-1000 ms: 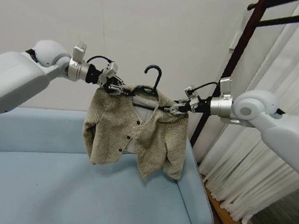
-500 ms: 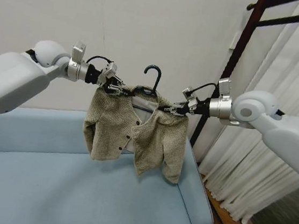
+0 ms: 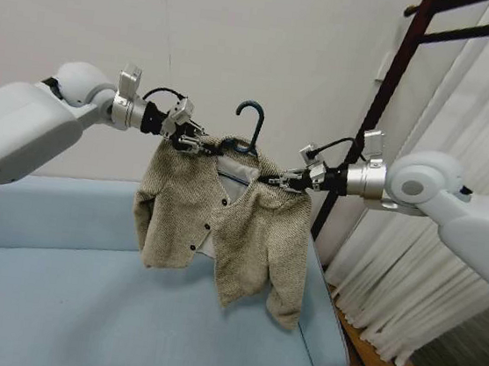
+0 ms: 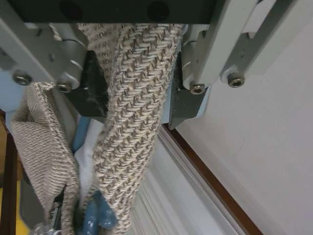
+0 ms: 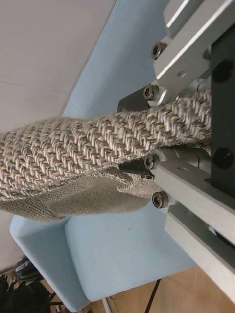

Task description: Pick up the clothes from the sofa and hang them on the clothes hanger.

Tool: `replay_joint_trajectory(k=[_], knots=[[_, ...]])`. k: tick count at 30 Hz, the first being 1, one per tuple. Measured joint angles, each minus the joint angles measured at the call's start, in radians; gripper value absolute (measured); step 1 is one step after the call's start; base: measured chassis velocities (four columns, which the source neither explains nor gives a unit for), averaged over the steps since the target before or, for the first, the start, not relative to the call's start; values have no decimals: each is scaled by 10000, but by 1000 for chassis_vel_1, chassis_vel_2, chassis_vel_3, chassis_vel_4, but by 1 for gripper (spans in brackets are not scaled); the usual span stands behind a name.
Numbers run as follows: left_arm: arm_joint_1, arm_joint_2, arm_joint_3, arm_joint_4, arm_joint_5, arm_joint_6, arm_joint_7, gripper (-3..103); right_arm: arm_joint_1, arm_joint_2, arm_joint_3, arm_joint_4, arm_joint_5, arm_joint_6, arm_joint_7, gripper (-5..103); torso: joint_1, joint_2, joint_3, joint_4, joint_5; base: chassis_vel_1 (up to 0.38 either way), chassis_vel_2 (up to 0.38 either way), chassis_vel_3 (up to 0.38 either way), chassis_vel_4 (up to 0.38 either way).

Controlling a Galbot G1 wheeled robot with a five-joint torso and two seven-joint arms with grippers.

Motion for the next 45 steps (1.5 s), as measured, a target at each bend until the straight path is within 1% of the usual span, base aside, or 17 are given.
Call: replay_joint_trajectory(k=[4, 7, 11, 12, 13, 17, 19, 23, 25, 28, 29, 30, 31, 32, 40, 44, 45], knots=[[9, -99, -1, 17, -149, 106, -485, 53, -352, -167, 389, 222, 42, 22, 177, 7, 0, 0, 0, -1, -1, 0, 0, 0, 0], [24, -192, -110, 16, -343, 260, -887, 58, -513, -229, 620, 333, 122, 23, 395, 6, 0, 0, 0, -1, 0, 0, 0, 0, 0], [114, -399, -369, -77, -852, 490, -2407, 80, -640, -305, 900, 561, 621, 26, 1355, 5, 0, 0, 0, -1, 0, 0, 0, 0, 0], [114, -399, -369, -77, -852, 490, -2407, 80, -640, -305, 900, 561, 621, 26, 1355, 5, 0, 0, 0, -1, 0, 0, 0, 0, 0], [161, -439, -450, -164, -1057, 575, -2879, 80, -651, -304, 992, 645, 941, 17, 1747, 5, 0, 0, 0, -1, 0, 0, 0, 0, 0], [357, -585, -799, -506, -1928, 870, -4448, 98, -672, -264, 1435, 933, 2703, -131, 3431, 5, 0, 0, 0, 0, 0, 0, 0, 0, 0], [398, -605, -869, -552, -2044, 920, -4666, 98, -684, -261, 1512, 967, 2897, -148, 3592, 5, -1, 0, 0, 0, 0, 0, 0, 0, 0], [872, -749, -1825, -779, -2783, 1602, -5423, 100, -779, -333, 1965, 1167, 3442, -177, 3851, 5, 0, 0, 0, 0, 0, 0, 0, 0, 0], [1154, -765, -2240, -957, -3129, 1839, -6032, 100, -806, -346, 2240, 1266, 3660, -177, 4075, 5, 0, 0, 0, -2, 0, 0, 0, 0, 0], [1829, -770, -3148, -1368, -3708, 2178, -7903, 100, -807, -252, 2846, 1456, 4263, -356, 5356, 5, -1, 0, -1, -1, 0, 0, 0, 0, 0], [1829, -770, -3148, -1368, -3708, 2178, -7903, 100, -807, -252, 2846, 1456, 4263, -356, 5356, 5, -1, 0, -1, -1, 0, 0, 0, 0, 0], [1962, -767, -3314, -1429, -3797, 2210, -8299, 100, -806, -222, 2934, 1492, 4355, -375, 5622, 5, 0, 0, 0, -1, 0, 0, 0, 0, 0], [2134, -761, -3547, -1549, -3946, 2244, -8830, 100, -794, -176, 3047, 1549, 4484, -391, 6093, 5, 0, 0, 0, 0, -3, 0, 0, 0, 0], [2402, -665, -3926, -1776, -4270, 2261, -9581, 100, -724, -47, 3278, 1652, 4759, -411, 7108, 5, 0, 0, 0, -1, -3, 0, 0, 0, 0], [3109, 131, -5101, -2556, -4492, 2210, -10399, 100, -381, 356, 3618, 1690, 4970, -425, 8736, 5, 0, 0, 0, 0, -1, 0, 0, 0, 0], [4429, 1302, -6511, -3788, -4517, 2457, -10979, 100, 206, 505, 3266, 1367, 4776, -433, 9404, 5, -2, 1, -1, 0, -2, 0, 0, 0, 0], [4429, 1302, -6511, -3788, -4517, 2457, -10979, 100, 206, 505, 3266, 1367, 4776, -433, 9404, 5, -2, 1, -1, 0, -2, 0, 0, 0, 0]])
